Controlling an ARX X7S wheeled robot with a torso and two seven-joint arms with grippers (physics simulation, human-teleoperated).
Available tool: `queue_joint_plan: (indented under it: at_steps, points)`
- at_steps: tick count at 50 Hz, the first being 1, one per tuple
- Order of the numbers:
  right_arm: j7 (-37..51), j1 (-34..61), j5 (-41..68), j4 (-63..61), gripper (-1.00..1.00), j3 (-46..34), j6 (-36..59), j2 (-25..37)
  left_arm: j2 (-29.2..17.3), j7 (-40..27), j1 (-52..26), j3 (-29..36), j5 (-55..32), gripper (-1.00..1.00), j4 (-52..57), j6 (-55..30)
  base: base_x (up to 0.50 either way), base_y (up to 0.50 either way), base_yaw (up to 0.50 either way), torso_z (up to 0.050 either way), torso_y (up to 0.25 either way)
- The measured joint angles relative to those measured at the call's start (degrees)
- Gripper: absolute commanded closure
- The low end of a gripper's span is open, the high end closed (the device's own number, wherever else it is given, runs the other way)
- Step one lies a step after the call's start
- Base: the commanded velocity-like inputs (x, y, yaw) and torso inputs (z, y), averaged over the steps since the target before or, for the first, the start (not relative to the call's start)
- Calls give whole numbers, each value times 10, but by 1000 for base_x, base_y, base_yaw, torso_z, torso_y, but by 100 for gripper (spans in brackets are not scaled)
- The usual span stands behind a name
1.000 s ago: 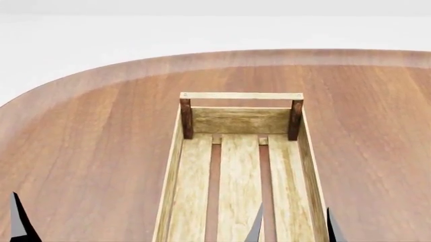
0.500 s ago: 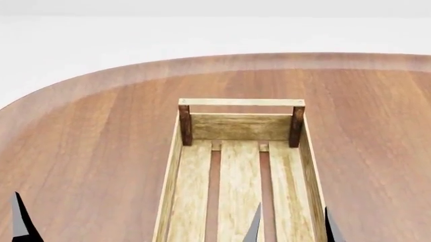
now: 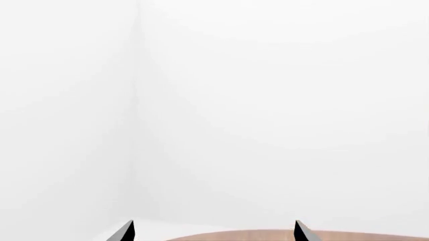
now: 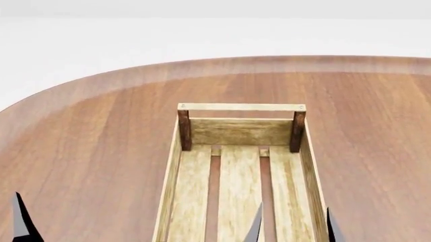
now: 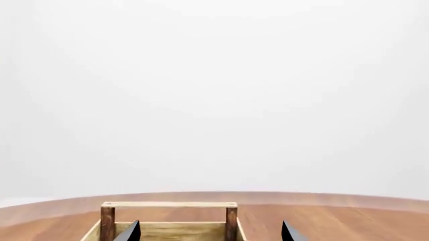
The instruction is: Pick up the cream cheese and put it in the tray.
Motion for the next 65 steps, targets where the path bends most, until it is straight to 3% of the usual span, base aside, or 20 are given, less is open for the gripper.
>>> queue_joint_plan:
  at_steps: [13, 32, 65]
  points:
    - [49, -3, -23, -6, -100, 30, 18, -1, -2, 0, -1, 4, -2, -100, -5, 1, 0, 0, 0, 0, 0]
    - [172, -10, -14, -34, -100, 159, 103, -2, -7, -4, -1, 3, -8, -100, -2, 0, 0, 0, 0, 0, 0]
    - [394, 47, 78, -25, -100, 383, 353, -51, -11, -6, -13, 8, -18, -100, -16, -4, 0, 0, 0, 0, 0]
